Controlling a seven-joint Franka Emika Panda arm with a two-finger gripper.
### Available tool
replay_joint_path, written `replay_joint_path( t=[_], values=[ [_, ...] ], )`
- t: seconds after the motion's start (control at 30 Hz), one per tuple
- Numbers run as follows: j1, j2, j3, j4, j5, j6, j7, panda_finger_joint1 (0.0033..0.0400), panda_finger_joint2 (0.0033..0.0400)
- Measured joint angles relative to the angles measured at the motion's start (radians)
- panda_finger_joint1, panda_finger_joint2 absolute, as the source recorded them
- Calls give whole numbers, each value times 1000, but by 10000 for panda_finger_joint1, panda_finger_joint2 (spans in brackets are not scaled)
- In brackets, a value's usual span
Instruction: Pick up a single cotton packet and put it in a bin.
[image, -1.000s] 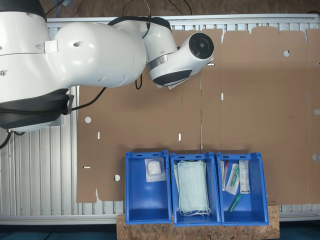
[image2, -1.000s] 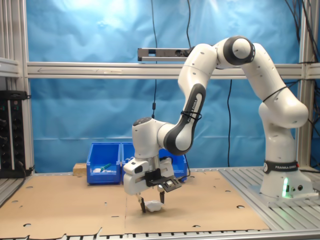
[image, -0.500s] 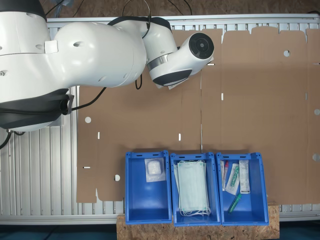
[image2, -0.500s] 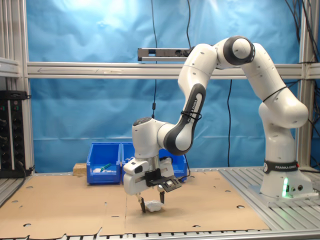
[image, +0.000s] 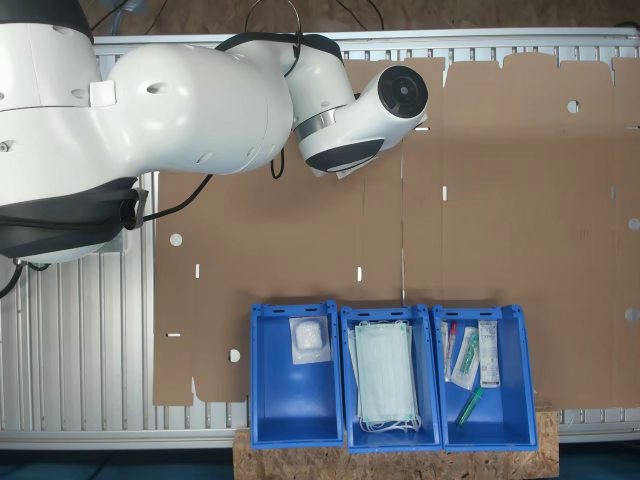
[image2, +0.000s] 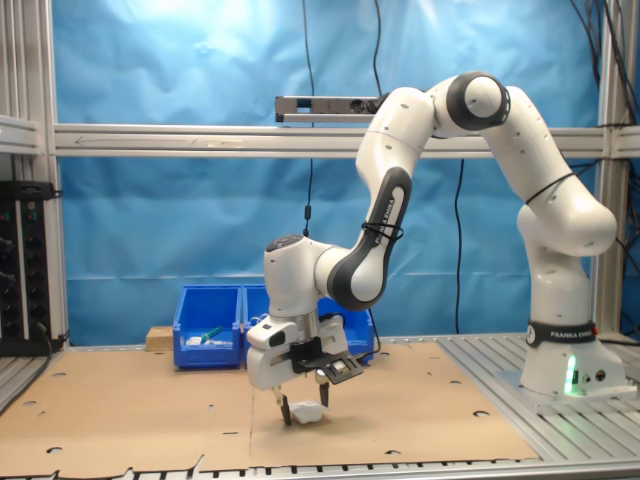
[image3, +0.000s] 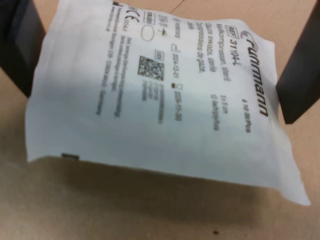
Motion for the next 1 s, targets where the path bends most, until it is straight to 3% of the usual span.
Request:
replay_joint_path(
  t=[0.5, 0.53, 0.67, 0.7, 0.97, 1.0],
  values=[
    [0, 1, 0, 0, 0, 0, 0, 400, 400],
    [0, 1, 0, 0, 0, 0, 0, 291, 291],
    [0, 2, 0, 0, 0, 0, 0, 291, 291],
    [0, 2, 0, 0, 0, 0, 0, 210, 210],
    [0, 2, 0, 0, 0, 0, 0, 210, 210],
    [0, 2, 0, 0, 0, 0, 0, 55, 55]
  ],
)
